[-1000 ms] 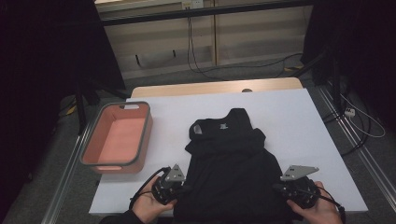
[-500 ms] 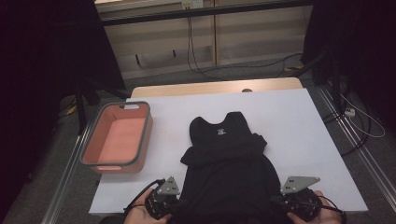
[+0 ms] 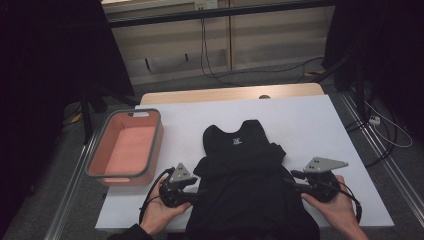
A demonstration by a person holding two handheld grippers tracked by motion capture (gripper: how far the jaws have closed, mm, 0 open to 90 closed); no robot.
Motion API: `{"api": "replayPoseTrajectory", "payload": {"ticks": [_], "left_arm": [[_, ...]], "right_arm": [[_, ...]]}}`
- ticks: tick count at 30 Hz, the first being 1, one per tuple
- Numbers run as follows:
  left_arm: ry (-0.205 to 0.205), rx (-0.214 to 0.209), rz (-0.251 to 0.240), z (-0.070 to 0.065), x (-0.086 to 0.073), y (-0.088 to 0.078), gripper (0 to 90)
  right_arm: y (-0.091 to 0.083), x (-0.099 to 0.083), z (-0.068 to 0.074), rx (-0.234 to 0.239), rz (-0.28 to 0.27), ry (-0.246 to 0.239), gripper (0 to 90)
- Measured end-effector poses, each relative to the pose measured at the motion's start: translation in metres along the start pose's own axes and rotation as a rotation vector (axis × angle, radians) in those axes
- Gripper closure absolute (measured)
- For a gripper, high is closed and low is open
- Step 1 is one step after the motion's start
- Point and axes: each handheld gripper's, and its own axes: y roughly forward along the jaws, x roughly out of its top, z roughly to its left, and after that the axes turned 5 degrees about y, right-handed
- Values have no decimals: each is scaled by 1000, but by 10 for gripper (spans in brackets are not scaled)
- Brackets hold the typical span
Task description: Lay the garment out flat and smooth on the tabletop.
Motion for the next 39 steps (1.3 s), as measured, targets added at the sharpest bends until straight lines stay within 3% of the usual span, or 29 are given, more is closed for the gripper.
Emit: {"api": "replayPoseTrajectory", "payload": {"ticks": [1,3,4,6,10,12,13,15,17,18,19,21,24,26,28,30,33,34,39], "left_arm": [[-9,8,-10,3,3,2,433],[47,37,-20,4,12,8,412],[56,39,-25,4,14,11,411],[65,5,-26,4,19,19,397],[74,37,21,2,26,36,377],[72,57,47,4,27,42,424],[54,26,46,6,28,44,472],[51,8,40,8,30,44,686],[18,-23,35,13,33,43,828],[8,-28,31,16,34,42,857],[-5,-34,27,19,35,42,862],[-25,-23,7,25,38,39,866],[-57,-2,-28,34,44,33,867],[-116,-25,-56,41,48,29,866],[-96,13,-62,46,53,26,866],[-127,19,-77,52,57,27,866],[-128,42,-70,59,63,31,867],[-142,66,-89,61,65,33,866],[-185,112,-90,79,75,40,867]], "right_arm": [[4,4,-4,-6,-11,-2,600],[15,10,-13,-29,-23,5,571],[22,13,-18,-27,-16,13,568],[30,18,-23,-40,-21,16,547],[41,29,-32,-73,-50,27,494],[49,33,-36,-54,-49,38,474],[52,33,-37,-40,-43,38,467],[60,36,-37,-31,-17,25,470],[64,39,-37,-8,-7,19,565],[66,41,-37,4,-4,21,694],[67,42,-37,8,-1,16,781],[68,46,-37,7,-1,19,871],[68,55,-37,9,-20,9,883],[67,61,-38,5,-34,4,883],[66,67,-41,-4,-52,8,883],[67,73,-45,-20,-67,17,883],[69,81,-49,-37,-81,24,883],[71,85,-50,-45,-81,20,883],[76,105,-55,-83,-108,30,882]]}}
